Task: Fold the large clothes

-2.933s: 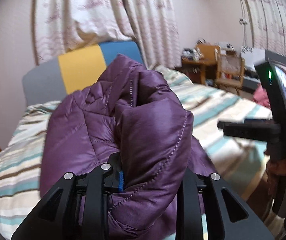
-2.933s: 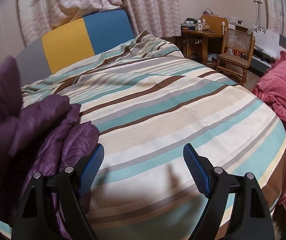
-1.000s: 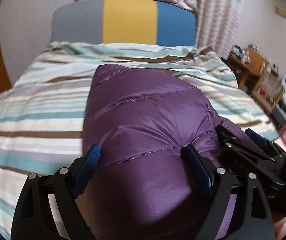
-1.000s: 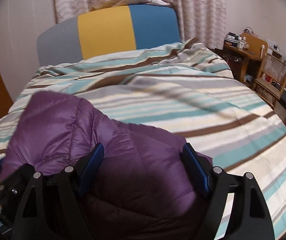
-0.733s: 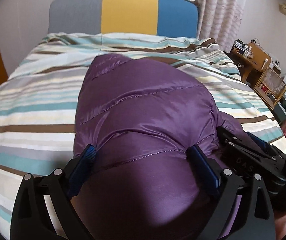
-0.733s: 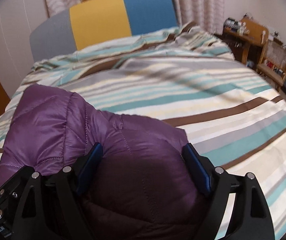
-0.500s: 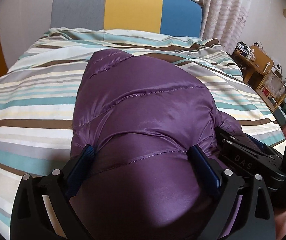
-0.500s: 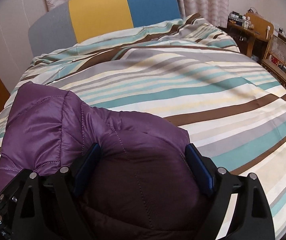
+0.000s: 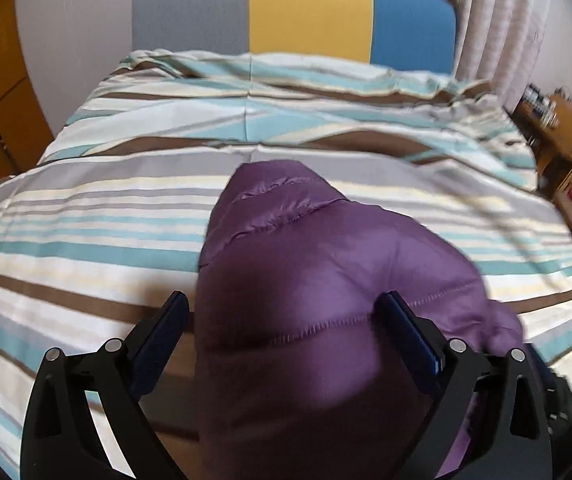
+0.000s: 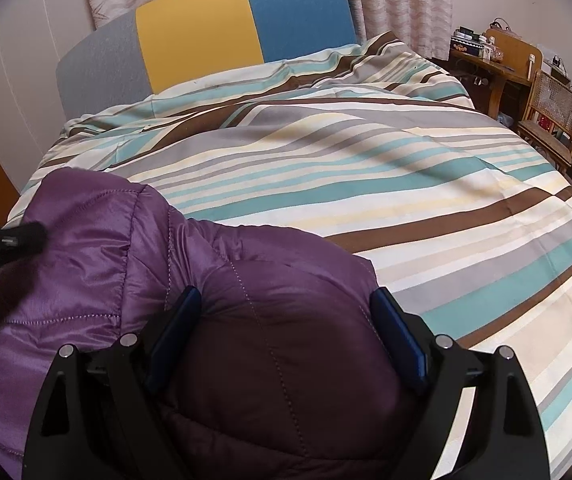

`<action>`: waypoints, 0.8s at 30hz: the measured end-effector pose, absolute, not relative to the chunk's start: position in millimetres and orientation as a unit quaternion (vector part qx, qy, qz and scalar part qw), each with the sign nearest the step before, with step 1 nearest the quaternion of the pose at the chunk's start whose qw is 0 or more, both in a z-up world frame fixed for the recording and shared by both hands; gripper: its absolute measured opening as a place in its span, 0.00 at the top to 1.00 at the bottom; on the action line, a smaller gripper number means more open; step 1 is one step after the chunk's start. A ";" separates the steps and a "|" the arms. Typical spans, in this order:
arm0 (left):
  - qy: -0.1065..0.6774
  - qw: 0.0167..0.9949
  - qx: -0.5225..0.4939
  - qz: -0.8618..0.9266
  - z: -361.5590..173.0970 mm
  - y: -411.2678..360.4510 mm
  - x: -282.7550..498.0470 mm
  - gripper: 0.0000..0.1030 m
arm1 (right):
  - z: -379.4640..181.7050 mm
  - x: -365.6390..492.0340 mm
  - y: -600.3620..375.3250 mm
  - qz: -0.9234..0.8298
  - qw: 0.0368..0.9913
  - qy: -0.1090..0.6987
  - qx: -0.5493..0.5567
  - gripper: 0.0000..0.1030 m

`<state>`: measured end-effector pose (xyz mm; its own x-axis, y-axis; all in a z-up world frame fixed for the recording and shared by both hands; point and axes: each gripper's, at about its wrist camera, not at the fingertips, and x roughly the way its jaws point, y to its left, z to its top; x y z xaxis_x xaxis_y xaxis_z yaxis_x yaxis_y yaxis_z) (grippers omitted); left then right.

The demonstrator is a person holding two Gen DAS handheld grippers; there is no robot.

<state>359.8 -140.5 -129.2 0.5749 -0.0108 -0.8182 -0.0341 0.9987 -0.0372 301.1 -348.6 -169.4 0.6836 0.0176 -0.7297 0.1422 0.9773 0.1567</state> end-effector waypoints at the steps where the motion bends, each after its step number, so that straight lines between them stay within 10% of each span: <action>1: 0.464 0.885 -0.028 0.007 -134.8 -139.6 361.5 0.04 | -169.2 301.2 -348.6 -0.035 0.912 0.397 0.101 0.17; 24: 0.437 0.892 -0.101 -0.066 -137.8 -120.9 272.8 0.03 | -168.3 297.5 -349.4 -0.041 0.923 0.369 0.102 0.14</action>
